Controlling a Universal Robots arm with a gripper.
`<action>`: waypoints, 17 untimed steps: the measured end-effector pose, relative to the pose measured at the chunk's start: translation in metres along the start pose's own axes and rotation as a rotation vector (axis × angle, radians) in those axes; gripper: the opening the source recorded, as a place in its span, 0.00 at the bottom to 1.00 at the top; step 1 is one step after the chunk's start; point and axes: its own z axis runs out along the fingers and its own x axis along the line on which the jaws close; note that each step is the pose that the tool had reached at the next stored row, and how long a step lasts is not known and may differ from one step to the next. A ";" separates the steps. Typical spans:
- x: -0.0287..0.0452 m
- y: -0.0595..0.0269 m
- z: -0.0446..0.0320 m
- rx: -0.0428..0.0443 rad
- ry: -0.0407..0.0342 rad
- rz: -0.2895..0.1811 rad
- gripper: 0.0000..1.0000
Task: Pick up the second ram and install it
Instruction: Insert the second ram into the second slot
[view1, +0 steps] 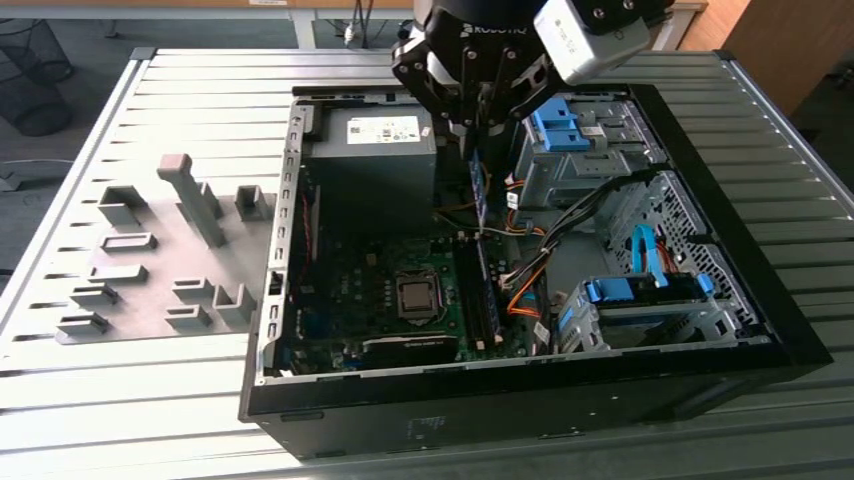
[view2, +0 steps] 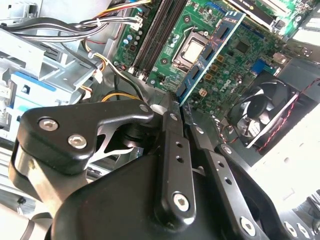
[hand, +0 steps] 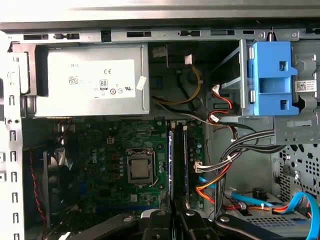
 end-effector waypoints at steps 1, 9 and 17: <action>-0.0005 0.0000 0.0000 0.0001 0.0015 0.000 0.14; -0.0011 -0.0019 0.0015 0.0002 0.0017 0.000 0.14; -0.0011 -0.0044 0.0021 0.0000 0.0016 0.000 0.14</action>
